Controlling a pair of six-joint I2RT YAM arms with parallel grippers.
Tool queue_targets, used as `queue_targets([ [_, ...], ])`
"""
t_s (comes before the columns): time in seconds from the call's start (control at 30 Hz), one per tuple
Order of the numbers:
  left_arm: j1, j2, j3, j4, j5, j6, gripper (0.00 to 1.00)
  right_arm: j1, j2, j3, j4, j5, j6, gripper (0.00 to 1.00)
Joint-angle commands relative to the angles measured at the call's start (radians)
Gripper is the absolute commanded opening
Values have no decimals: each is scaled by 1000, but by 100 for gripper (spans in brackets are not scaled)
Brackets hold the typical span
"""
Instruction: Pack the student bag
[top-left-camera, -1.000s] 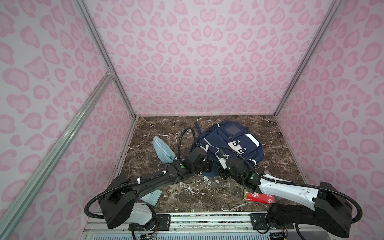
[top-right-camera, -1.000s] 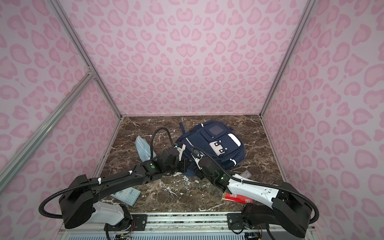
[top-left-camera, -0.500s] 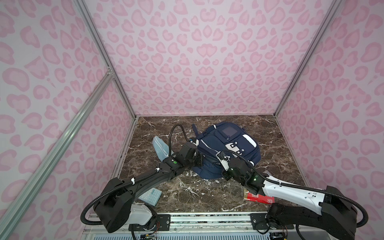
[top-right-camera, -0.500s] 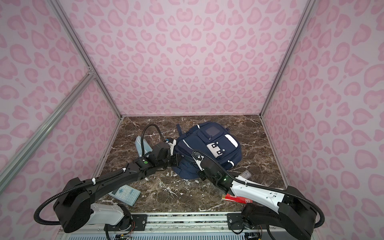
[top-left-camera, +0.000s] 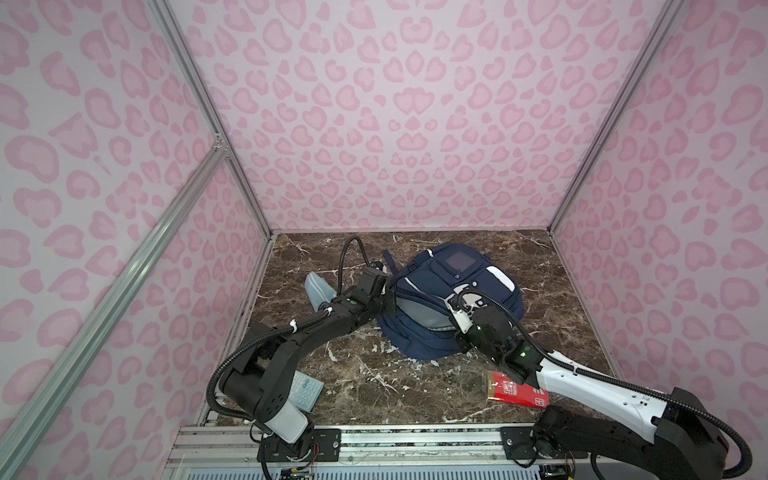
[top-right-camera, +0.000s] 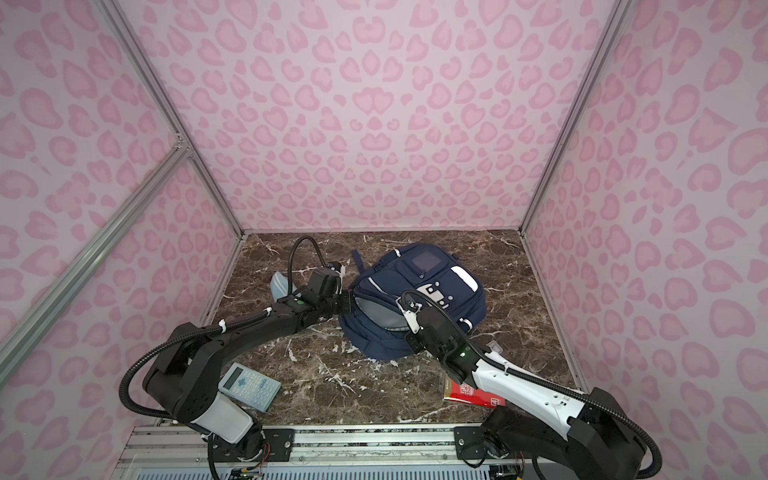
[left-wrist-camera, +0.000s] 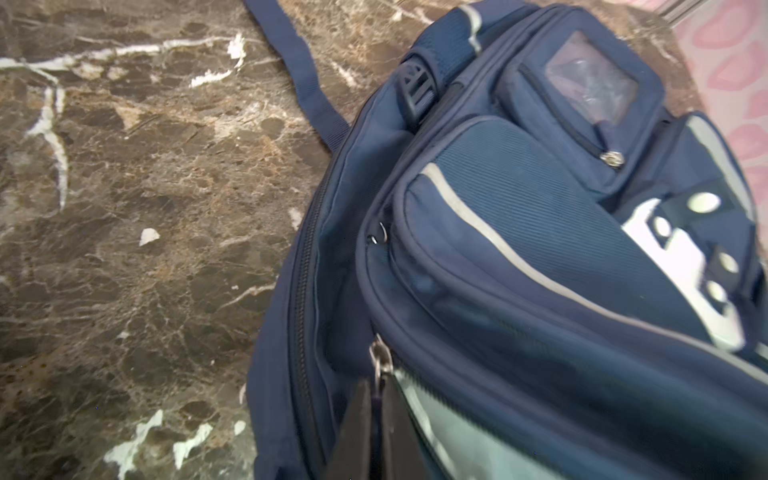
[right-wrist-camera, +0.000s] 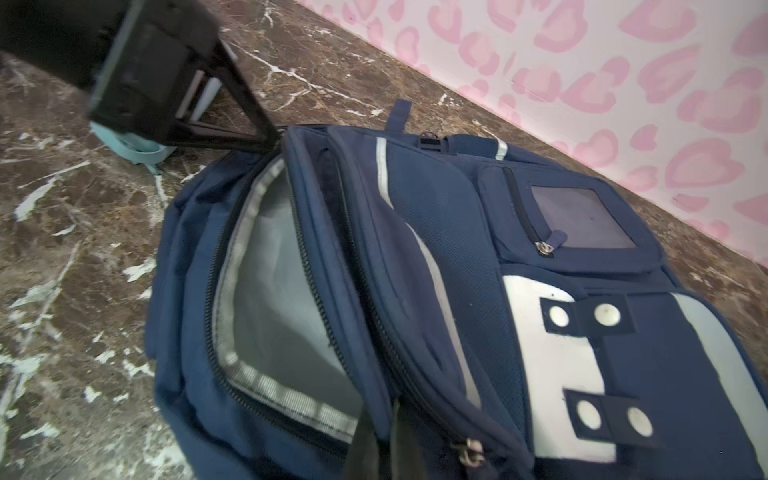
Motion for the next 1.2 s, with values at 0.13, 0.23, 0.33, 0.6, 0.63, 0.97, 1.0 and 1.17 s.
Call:
queue_targets([
  [0.13,-105,-236,-182,24,-16,-82,3,-165,96,95,-21,40,26,0],
  [0.23,-211,-282,-243,52,-49,-149,3,-185,165,169,-24,25,4,0],
  [0.33,-286,-267,-240,95,-34,-191,3,-188,214,228,-63,36,13,20],
  [0.6,-312,-171,-116,115,47,-181,3,-91,-9,80,-155,-104,149,99],
  [0.63,-315,-160,-106,124,70,-191,3,-51,-57,36,-141,-108,157,99],
  [0.97,-340,-166,-50,100,153,-233,3,197,16,-80,166,30,89,89],
  [1.0,-340,-172,-54,94,152,-234,3,199,56,-47,121,75,88,86],
  [1.17,-338,-206,-72,51,107,-238,3,198,134,-23,79,163,77,44],
])
